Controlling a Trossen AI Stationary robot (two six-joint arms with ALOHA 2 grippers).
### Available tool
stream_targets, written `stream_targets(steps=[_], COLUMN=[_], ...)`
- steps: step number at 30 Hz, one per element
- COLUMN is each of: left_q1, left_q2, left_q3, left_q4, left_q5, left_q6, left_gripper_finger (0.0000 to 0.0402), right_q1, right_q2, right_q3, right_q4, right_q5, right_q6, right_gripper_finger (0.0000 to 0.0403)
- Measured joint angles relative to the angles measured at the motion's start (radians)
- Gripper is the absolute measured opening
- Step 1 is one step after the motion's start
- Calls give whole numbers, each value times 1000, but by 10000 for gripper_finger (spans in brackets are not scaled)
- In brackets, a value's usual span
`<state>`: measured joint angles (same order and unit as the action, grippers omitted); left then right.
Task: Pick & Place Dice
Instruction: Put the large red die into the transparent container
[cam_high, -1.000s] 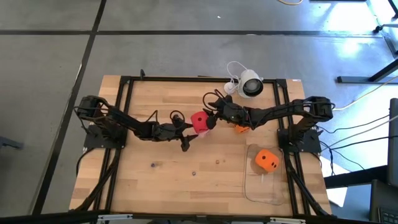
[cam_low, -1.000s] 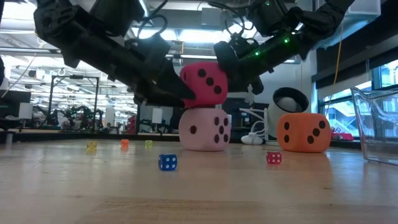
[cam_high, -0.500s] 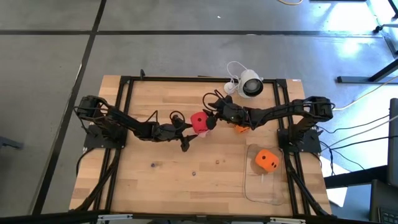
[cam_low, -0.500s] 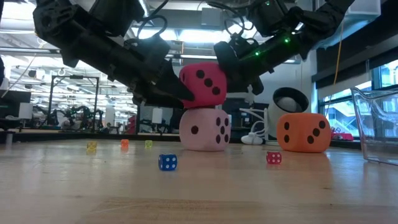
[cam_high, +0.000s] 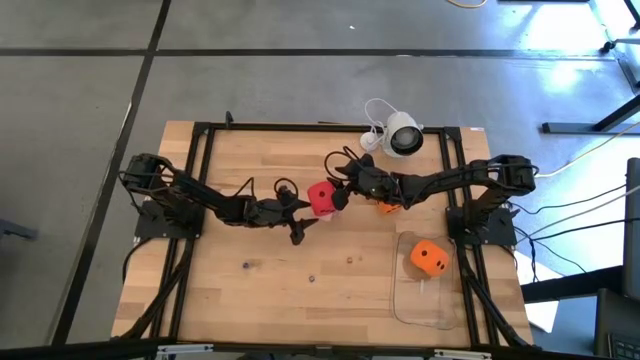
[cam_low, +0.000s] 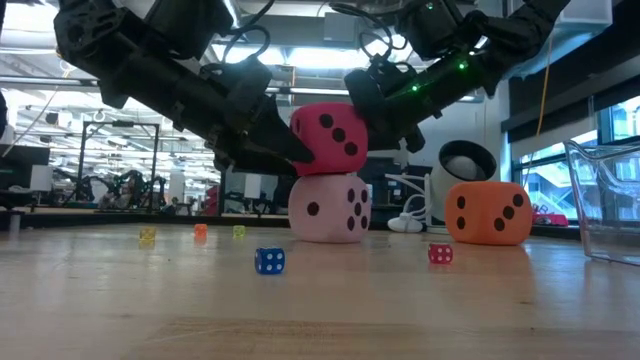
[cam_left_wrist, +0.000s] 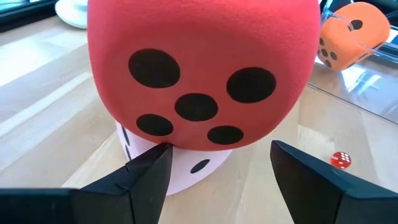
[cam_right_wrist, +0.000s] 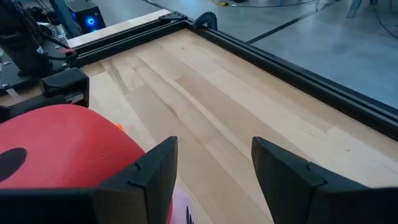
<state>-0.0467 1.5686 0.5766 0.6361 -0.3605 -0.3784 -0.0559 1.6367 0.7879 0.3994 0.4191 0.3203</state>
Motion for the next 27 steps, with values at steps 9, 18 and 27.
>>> stream_targets(steps=[9, 18, 27], left_q1=[1, 1, 2], left_q2=[-1, -2, -27], left_q3=[0, 0, 2], left_q4=[-6, -16, -84], left_q5=[43, 70, 78], left_q6=[-3, -2, -4], left_gripper_finger=[267, 267, 267], right_q1=[0, 0, -6], right_q2=[-1, -1, -1], right_q3=[1, 1, 1], right_q4=[3, 4, -12], right_q5=[-1, 0, 1], right_q6=[-15, -48, -74], right_gripper_finger=[208, 208, 208])
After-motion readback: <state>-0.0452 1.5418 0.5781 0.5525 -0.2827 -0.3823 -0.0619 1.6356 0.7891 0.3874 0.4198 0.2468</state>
